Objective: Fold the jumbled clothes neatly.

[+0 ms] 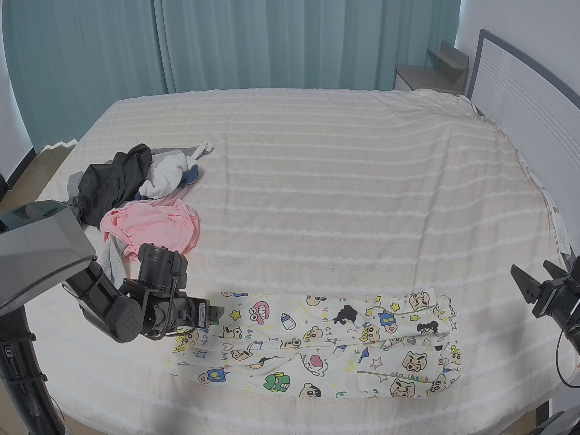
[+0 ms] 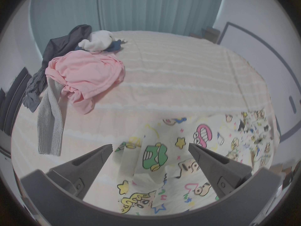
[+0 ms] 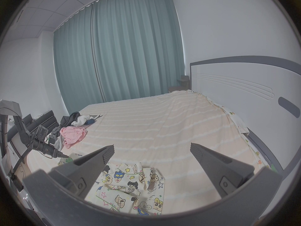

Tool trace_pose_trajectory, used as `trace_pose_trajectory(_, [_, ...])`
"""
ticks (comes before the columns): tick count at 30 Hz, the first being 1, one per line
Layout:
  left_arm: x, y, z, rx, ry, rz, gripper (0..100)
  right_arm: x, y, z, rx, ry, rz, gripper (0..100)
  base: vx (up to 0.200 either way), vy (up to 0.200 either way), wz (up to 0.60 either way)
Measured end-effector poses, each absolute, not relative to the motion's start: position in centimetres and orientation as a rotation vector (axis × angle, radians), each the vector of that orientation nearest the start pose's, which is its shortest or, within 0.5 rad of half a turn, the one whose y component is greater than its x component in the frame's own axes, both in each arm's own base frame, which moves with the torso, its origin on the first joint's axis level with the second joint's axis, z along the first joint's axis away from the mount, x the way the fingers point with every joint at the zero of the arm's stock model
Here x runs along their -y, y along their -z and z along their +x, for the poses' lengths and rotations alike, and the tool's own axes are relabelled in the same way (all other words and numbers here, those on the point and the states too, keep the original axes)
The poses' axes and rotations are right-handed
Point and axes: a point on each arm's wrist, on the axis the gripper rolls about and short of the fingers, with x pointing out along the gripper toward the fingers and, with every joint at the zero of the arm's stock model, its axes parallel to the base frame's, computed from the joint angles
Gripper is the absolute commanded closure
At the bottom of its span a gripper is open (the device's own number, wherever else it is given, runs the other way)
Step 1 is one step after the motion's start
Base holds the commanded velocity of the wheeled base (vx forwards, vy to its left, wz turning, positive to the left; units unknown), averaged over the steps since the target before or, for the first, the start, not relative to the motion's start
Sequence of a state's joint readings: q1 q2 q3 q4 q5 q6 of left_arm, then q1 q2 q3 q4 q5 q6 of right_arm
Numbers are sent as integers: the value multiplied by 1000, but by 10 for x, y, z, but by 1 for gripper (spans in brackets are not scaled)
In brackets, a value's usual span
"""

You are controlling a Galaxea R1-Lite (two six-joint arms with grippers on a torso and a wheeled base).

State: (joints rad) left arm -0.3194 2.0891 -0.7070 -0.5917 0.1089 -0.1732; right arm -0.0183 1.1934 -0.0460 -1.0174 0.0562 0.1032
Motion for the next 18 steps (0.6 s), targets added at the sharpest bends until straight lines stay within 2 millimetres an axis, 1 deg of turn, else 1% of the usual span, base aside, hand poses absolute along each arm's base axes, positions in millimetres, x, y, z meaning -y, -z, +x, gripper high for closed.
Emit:
trace_pose_trajectory(3, [101,-22,311,-825,127,61,0,1,-135,131,-141,-32,108,0,0,0,0])
trace_pose_trajectory(11, [104,-3,309,-876,95,144,0,-1,-133,130,-151,-50,107,0,0,0,0])
trace_pose_trajectory(14, [102,4,303,-903,91,178,0,-2,-133,130,-152,-56,106,0,0,0,0])
trace_pose_trajectory(18, [93,12,294,-949,74,209,0,-2,-133,129,-154,-58,106,0,0,0,0])
